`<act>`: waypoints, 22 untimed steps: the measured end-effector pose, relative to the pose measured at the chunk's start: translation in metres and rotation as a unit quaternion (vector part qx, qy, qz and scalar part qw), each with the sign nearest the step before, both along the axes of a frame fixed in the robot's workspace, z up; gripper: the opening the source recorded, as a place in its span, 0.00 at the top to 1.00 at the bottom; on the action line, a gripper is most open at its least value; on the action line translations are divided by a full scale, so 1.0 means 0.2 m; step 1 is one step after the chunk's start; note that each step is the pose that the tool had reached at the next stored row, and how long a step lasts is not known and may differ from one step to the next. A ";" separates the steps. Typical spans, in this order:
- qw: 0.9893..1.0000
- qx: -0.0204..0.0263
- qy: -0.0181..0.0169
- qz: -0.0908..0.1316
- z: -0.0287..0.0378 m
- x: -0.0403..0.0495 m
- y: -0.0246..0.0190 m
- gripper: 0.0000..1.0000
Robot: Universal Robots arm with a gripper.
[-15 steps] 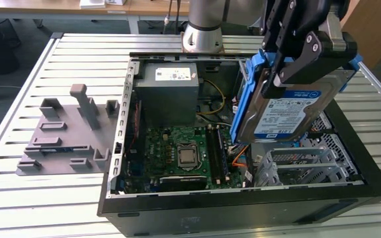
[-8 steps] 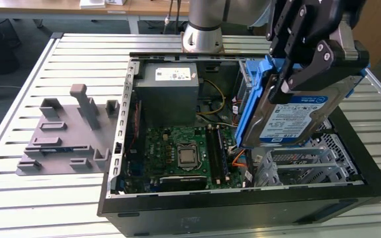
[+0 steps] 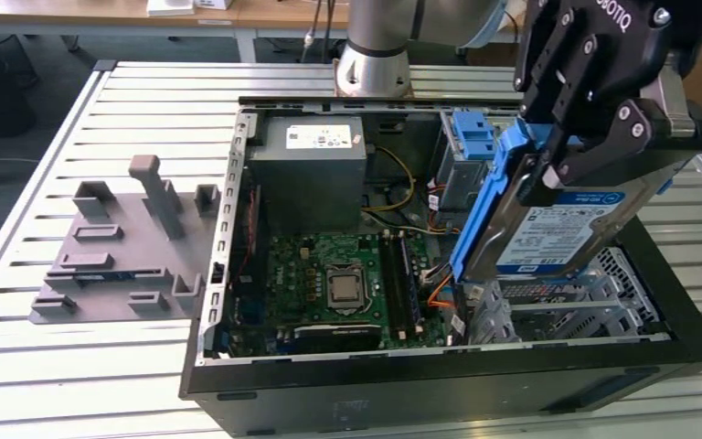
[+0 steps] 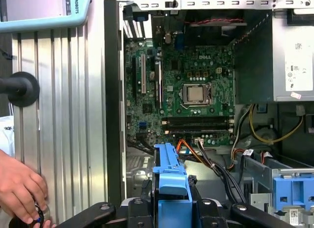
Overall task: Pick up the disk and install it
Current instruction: 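Insert the disk into the insertion slot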
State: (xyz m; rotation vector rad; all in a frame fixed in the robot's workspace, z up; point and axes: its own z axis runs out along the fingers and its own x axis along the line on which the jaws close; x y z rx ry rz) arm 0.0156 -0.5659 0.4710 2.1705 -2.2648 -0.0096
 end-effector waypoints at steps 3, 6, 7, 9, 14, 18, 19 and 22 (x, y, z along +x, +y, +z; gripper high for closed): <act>1.000 0.000 0.000 0.000 -0.012 0.030 0.000 0.64; 1.000 0.000 0.000 0.000 -0.012 0.030 0.000 0.64; 1.000 0.000 0.000 0.000 -0.012 0.030 0.000 0.64; 1.000 0.000 0.000 0.000 -0.014 0.037 -0.001 0.64; 1.000 0.000 0.000 0.000 -0.024 0.076 -0.001 0.64; 1.000 0.000 0.000 0.000 -0.035 0.099 -0.008 0.64; 1.000 0.000 0.000 0.000 -0.039 0.104 -0.012 0.64; 1.000 0.000 0.000 0.000 -0.048 0.124 -0.015 0.64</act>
